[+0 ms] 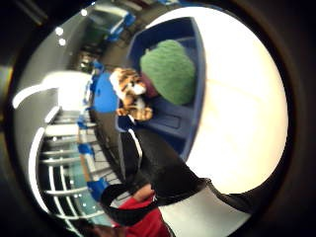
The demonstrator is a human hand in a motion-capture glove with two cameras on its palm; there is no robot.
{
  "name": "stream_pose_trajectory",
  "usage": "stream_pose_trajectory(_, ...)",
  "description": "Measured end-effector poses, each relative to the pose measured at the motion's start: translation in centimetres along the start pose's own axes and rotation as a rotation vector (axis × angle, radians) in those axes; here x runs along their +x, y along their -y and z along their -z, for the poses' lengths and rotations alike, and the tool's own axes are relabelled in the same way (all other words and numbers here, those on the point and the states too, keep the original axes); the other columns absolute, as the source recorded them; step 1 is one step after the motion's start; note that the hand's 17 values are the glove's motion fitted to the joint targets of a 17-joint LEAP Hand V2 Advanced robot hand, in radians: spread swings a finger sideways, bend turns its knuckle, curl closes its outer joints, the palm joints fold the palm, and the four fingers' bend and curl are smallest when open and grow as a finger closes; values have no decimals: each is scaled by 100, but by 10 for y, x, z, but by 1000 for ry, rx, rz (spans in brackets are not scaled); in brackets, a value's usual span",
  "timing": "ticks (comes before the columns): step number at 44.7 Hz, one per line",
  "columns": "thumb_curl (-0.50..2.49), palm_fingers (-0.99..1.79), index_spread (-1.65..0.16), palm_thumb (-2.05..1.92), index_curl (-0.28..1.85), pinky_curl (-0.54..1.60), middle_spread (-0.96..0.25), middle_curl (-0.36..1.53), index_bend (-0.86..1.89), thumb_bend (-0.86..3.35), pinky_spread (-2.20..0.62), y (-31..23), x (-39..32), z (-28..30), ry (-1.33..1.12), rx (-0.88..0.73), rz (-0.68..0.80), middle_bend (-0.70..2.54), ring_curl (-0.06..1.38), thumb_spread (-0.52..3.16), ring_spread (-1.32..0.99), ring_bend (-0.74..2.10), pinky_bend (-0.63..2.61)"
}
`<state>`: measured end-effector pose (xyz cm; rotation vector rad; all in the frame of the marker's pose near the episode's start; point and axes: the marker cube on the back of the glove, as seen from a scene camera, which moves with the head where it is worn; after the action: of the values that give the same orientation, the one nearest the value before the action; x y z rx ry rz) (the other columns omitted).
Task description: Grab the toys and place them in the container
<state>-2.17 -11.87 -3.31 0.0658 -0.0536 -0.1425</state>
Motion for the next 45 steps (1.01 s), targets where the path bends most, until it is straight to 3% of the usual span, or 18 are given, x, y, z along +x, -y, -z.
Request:
stream_pose_trajectory(12, 23, -27, -33, -11, 24, 37, -4, 17, 12, -9, 13, -37, 65, -31, 3, 14, -98, 10, 21, 99, 11, 17, 128)
stream_pose_trajectory(45, 18, -22, -35, -10, 23, 33, -6, 16, 14, -8, 12, -90, 104, 22, -49, 84, -130, 10, 21, 102, 9, 18, 119)
